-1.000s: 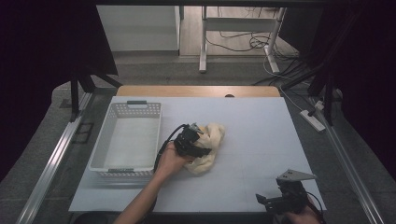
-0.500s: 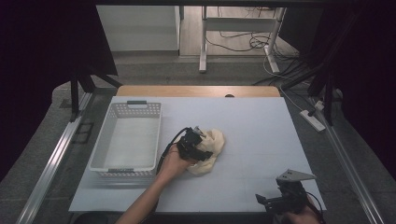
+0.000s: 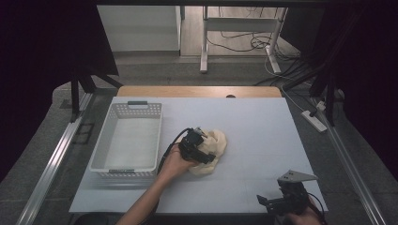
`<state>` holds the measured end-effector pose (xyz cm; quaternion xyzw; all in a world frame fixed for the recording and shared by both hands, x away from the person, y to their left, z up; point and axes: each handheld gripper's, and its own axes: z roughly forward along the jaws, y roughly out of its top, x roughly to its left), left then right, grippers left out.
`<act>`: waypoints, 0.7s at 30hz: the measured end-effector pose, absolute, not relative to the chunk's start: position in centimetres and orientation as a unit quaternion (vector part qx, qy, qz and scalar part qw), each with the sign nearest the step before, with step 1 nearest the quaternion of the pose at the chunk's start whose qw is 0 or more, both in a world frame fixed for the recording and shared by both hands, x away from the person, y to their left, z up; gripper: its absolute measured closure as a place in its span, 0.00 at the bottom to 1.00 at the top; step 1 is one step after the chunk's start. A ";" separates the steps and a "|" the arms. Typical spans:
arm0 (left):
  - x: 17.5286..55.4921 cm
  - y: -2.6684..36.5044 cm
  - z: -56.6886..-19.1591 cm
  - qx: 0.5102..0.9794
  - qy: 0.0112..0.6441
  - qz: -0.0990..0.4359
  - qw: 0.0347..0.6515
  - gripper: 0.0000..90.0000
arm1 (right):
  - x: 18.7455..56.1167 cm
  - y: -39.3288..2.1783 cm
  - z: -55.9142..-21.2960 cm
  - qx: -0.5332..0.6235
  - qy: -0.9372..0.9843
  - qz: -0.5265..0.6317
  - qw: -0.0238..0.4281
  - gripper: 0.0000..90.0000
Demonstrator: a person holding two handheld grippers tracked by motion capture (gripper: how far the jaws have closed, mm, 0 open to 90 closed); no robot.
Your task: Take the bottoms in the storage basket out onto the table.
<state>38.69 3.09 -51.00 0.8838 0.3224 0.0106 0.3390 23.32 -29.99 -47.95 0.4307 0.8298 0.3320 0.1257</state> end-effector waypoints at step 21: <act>39.0 3.5 -50.2 0.873 0.330 -0.017 0.360 0.00 | 23.3 -30.1 -47.9 0.431 0.829 0.334 0.127 0.01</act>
